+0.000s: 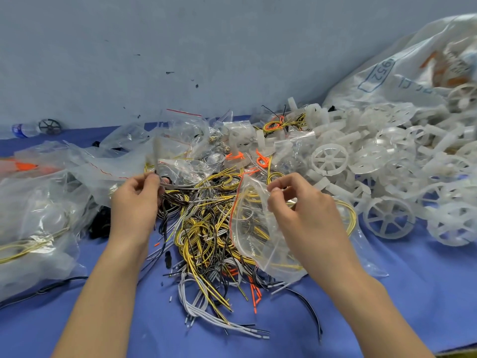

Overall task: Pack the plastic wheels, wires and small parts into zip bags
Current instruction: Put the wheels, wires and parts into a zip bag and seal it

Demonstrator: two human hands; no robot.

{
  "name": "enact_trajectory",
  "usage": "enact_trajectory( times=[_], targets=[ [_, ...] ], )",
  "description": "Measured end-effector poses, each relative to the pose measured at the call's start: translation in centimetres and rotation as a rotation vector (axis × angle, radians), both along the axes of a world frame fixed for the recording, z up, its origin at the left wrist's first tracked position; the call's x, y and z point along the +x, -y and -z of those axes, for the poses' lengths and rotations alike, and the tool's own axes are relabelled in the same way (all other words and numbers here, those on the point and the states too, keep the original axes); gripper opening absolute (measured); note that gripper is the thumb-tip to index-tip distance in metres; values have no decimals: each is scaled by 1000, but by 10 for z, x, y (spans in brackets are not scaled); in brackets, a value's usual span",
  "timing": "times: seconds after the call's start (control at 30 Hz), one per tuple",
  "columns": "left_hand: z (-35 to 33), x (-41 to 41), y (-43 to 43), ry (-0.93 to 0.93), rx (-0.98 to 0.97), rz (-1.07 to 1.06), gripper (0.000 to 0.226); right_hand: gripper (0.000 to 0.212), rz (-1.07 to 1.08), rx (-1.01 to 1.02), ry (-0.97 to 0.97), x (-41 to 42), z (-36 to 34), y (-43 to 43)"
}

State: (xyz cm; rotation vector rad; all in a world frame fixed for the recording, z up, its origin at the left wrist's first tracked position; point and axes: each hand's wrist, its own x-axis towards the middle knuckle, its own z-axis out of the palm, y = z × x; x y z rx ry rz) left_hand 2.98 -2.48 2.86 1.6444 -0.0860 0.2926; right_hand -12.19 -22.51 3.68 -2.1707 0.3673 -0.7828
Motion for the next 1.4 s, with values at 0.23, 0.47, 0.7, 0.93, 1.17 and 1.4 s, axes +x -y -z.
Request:
enact_trajectory(
  times=[0.23, 0.47, 0.7, 0.93, 1.17, 1.4],
  targets=[
    [-15, -21, 1, 456, 329, -199, 11, 8, -3, 20, 3, -2, -1, -1],
    [-23, -11, 2, -148, -453, 180, 19, 8, -6, 19, -6, -3, -1, -1],
    [4, -6, 12, -481, -609, 297, 11, 8, -1, 18, -10, -4, -2, 0],
    [8, 1, 12, -372, -563, 178, 10, 8, -1, -2, -6, -2, -1, -2],
    [12, 0, 13, -385, -561, 169, 17, 8, -5, -10, -6, -2, 0, -2],
    [10, 3, 8, -390, -558, 190, 25, 8, -10, -23, -7, -1, 1, -2]
  ],
)
